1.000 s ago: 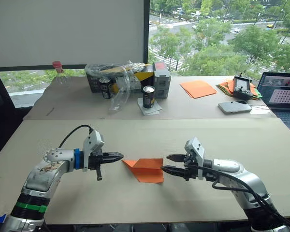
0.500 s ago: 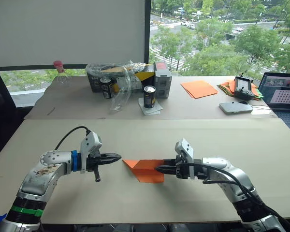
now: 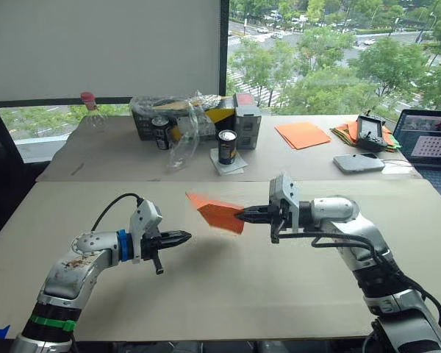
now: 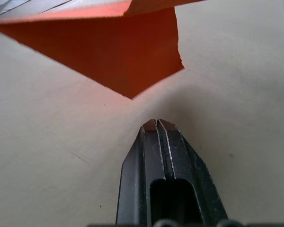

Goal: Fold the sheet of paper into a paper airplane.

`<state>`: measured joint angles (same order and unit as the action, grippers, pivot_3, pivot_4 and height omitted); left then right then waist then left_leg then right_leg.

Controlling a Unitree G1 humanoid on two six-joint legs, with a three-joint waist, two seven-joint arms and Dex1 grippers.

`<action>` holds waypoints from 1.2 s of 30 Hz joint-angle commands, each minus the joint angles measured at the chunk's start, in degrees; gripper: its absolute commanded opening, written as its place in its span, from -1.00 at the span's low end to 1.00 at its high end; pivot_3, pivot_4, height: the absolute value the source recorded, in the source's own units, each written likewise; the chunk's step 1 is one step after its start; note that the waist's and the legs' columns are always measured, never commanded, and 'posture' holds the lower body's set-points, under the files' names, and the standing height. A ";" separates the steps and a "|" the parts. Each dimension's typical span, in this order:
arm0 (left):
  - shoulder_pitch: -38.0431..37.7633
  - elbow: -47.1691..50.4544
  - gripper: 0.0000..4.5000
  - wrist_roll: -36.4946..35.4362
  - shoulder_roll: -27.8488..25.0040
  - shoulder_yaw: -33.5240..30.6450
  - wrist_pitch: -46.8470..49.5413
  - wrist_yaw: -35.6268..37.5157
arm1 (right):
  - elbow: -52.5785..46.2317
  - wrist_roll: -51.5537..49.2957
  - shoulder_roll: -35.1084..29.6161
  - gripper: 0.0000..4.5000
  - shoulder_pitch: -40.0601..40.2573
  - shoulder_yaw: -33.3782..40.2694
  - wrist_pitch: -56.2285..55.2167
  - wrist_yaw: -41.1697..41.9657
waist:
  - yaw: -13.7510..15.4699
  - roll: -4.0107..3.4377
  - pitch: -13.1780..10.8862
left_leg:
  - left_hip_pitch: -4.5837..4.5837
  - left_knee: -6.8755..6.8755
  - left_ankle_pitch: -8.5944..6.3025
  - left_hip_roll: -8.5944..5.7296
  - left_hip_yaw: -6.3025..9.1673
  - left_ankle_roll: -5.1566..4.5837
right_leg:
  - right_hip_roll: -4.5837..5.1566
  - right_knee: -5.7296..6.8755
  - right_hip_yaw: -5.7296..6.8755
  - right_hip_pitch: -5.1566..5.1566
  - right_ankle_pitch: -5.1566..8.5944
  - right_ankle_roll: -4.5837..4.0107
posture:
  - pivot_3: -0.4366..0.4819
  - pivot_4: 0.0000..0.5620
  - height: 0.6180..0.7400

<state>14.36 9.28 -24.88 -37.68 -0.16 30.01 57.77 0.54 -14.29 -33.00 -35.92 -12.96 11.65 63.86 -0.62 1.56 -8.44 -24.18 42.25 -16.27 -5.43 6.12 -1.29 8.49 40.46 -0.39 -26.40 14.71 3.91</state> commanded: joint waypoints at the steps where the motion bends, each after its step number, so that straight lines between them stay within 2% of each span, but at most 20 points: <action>1: 0.04 2.29 -1.00 -0.40 0.61 0.06 -0.17 -1.18 | 2.90 7.91 -1.30 -0.99 -2.16 -1.42 -18.05 0.74 | 0.02 0.00 0.00 | 0.00 0.00 0.00 0.00 0.00 0.00 | 0.00 -0.04 0.02 0.02 -0.01 0.01 | -0.05 -0.47 -0.14; 2: -0.05 2.56 -1.00 -0.65 0.76 0.31 0.20 -1.22 | 4.56 9.72 -0.77 -0.99 -2.82 -1.46 -23.09 -0.56 | -0.08 0.01 0.00 | 0.00 0.00 0.00 0.00 0.00 0.00 | -0.01 -0.10 0.01 0.03 -0.03 0.04 | -0.05 -0.47 -0.14; 4: -0.33 3.36 -1.00 -0.91 1.08 1.00 0.80 -1.32 | 9.16 21.50 -2.83 -0.99 -3.81 -4.88 -41.50 -5.92 | -0.13 0.01 0.00 | 0.00 0.00 0.00 0.01 -0.02 0.00 | -0.01 -0.11 0.00 0.04 -0.05 0.03 | -0.05 -0.47 -0.14; 6: -0.34 3.68 -1.00 -0.96 1.31 1.32 1.15 -1.46 | 12.38 26.68 -3.03 -0.99 -2.94 -6.21 -50.28 -9.88 | -0.19 0.01 0.00 | 0.00 -0.02 0.01 0.00 -0.07 0.02 | -0.01 -0.10 -0.04 0.01 -0.05 0.03 | -0.05 -0.47 -0.14; 10: 0.69 2.13 -1.00 0.23 2.23 2.41 0.64 -2.04 | 14.86 33.47 -2.51 -0.99 3.24 -7.71 -56.45 -17.79 | -0.15 0.02 0.00 | -0.01 -0.03 0.05 0.03 -0.09 0.10 | -0.05 -0.02 -0.06 -0.05 -0.05 0.02 | -0.05 -0.47 -0.14; 15: 1.73 1.10 -1.00 0.50 3.63 3.52 0.56 -2.79 | 15.58 33.59 -2.92 -0.99 6.85 -8.34 -58.85 -19.83 | -0.19 0.04 -0.03 | -0.19 0.22 0.05 -0.03 -0.20 0.07 | -0.04 0.34 -0.25 -0.30 -0.04 0.01 | -0.05 -0.47 -0.14; 18: 1.76 1.15 -1.00 0.33 3.14 4.48 1.17 -1.80 | 15.77 30.56 -3.89 -0.61 7.91 -8.47 -57.96 -18.10 | -0.35 0.05 -0.04 | -0.16 0.47 0.02 -0.01 -0.20 0.04 | -0.05 0.56 -0.24 -0.26 -0.03 0.00 | -0.05 -0.47 -0.14; 24: 1.90 0.41 -1.00 -0.03 2.04 3.98 0.98 -0.90 | 10.39 24.25 -8.23 0.35 6.73 -6.65 -55.97 -13.86 | -0.29 0.04 -0.07 | -0.17 0.48 0.02 0.00 -0.20 0.02 | -0.06 0.61 -0.23 -0.27 -0.01 -0.01 | -0.05 -0.47 -0.14; 26: 1.83 0.58 -1.00 -0.34 1.86 3.69 1.13 -0.90 | 6.62 17.70 -8.21 0.62 6.48 -4.79 -47.01 -11.79 | -0.29 0.05 -0.08 | -0.18 0.49 0.01 0.01 -0.20 0.01 | -0.06 0.60 -0.23 -0.27 -0.01 -0.01 | -0.05 -0.47 -0.14; 30: 1.52 1.12 -1.00 -0.18 1.76 4.02 0.72 -0.98 | 1.72 10.61 -5.21 0.62 3.10 -2.80 -32.69 -10.24 | -0.42 0.05 -0.09 | -0.19 0.49 0.01 0.04 -0.19 0.01 | -0.07 0.60 -0.24 -0.28 -0.01 -0.02 | -0.05 -0.47 -0.14; 36: 1.39 1.98 -1.00 -0.50 1.55 3.63 1.00 -1.23 | 0.54 6.17 0.09 -0.25 -0.48 -1.34 -19.53 -9.81 | 0.01 0.05 -0.09 | -0.19 0.47 0.01 0.03 -0.15 0.01 | -0.06 0.57 -0.20 -0.29 -0.01 -0.02 | -0.05 -0.47 -0.14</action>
<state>15.51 9.34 -24.74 -35.64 4.65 31.21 56.51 3.02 -5.98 -32.88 -35.65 -16.40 -10.08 53.81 -0.61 1.61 -8.54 -24.38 42.72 -16.27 -5.40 5.98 -1.29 8.44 41.03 -0.56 -26.68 14.70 3.89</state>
